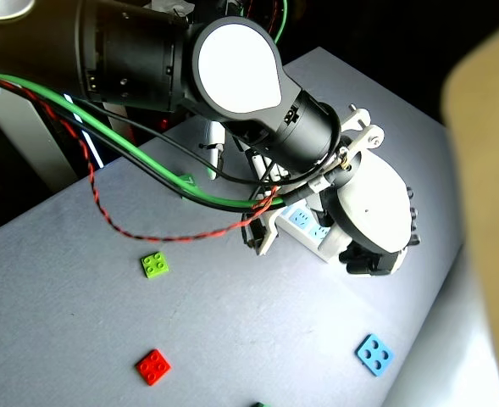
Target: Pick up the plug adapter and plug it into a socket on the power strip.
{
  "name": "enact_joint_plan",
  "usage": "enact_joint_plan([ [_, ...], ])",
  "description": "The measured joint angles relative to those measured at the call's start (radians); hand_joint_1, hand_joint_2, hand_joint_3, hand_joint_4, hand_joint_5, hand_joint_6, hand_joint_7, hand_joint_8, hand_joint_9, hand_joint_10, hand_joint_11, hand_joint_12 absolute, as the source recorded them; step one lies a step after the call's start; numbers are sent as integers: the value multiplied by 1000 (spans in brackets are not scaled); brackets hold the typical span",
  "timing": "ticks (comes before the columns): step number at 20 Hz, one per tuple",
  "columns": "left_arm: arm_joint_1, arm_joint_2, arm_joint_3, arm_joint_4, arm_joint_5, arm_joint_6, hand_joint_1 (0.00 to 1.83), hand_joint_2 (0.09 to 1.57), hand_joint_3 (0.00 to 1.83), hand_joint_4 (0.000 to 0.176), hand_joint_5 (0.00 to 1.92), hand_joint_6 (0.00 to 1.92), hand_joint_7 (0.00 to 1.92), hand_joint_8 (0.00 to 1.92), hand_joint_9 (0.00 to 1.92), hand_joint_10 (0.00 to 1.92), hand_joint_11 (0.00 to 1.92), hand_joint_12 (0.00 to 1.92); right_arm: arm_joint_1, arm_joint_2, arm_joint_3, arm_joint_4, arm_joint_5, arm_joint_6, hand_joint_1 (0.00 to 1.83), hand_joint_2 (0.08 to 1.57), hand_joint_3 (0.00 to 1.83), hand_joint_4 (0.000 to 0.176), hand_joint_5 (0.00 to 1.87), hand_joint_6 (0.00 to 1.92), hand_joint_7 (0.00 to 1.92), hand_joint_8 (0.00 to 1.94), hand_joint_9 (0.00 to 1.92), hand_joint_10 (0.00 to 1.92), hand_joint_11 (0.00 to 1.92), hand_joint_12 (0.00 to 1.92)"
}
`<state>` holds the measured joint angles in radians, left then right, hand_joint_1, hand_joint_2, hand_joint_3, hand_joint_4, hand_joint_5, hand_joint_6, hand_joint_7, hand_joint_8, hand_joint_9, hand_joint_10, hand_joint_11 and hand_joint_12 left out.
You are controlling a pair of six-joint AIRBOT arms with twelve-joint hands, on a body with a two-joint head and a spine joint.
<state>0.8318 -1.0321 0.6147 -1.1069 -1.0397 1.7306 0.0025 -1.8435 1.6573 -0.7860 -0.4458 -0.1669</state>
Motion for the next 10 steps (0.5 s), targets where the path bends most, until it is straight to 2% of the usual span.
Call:
enact_joint_plan([
  [1,0,0,0,0,0,0,0,1253,1,0,10,0,51,0,49,0,0,289,-14,-13,7,0,0,12,1244,1116,0,0,871,1064,1103,901,1145,477,695,1270],
  [2,0,0,0,0,0,0,0,1253,0,0,21,4,60,4,56,4,0,316,-21,-17,9,1,0,15,1351,1111,0,0,847,1056,1066,885,1005,1002,690,1288],
  [3,0,0,0,0,0,0,0,1250,0,0,47,9,84,8,81,10,0,387,-29,-25,13,3,0,18,1262,1122,1,0,849,1091,1081,921,1016,800,679,1292],
  [5,0,0,-1,-1,0,0,0,1250,0,0,50,5,85,4,87,6,0,406,-38,-32,16,3,8,27,1243,1112,2,0,878,1060,1106,889,1115,536,697,1269],
  [8,0,0,-1,-1,0,0,0,1258,2,0,49,2,75,2,74,2,0,341,-39,-44,30,-2,26,36,1243,1111,1,0,886,1047,1108,889,1128,497,710,1272],
  [10,0,0,-1,-1,0,0,0,1252,0,0,50,1,96,6,98,7,0,378,-45,-55,48,-10,44,37,1241,1114,0,0,883,1054,1104,893,1137,467,704,1260],
])
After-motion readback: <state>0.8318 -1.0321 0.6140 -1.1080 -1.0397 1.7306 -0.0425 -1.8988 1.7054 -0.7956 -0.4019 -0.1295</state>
